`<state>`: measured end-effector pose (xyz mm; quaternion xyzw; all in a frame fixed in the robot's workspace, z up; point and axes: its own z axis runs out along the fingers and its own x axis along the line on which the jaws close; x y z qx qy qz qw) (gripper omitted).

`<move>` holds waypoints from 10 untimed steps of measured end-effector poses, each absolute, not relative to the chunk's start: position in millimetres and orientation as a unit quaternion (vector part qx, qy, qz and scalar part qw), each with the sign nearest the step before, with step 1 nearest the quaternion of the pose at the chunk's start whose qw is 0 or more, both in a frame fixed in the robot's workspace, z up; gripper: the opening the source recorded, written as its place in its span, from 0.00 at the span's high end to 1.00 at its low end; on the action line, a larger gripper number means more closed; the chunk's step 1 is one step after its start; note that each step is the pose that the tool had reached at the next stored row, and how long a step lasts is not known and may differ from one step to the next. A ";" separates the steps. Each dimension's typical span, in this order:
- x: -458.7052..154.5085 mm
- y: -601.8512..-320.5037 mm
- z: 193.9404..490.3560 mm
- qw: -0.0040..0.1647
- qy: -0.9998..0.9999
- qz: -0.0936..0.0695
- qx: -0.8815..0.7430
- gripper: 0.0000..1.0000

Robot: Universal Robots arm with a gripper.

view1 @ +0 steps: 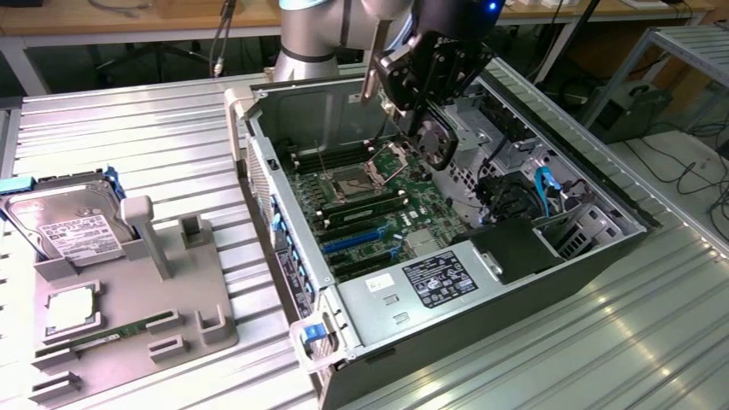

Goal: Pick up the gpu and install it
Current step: 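Insert the gpu into the slot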

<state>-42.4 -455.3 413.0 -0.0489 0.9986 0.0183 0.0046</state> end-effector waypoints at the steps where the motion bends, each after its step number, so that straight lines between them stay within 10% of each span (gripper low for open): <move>1: -42.4 -455.3 413.0 0.005 0.998 0.018 -0.054 0.73; 10: -42.4 -455.3 413.0 0.004 0.997 0.018 -0.077 0.73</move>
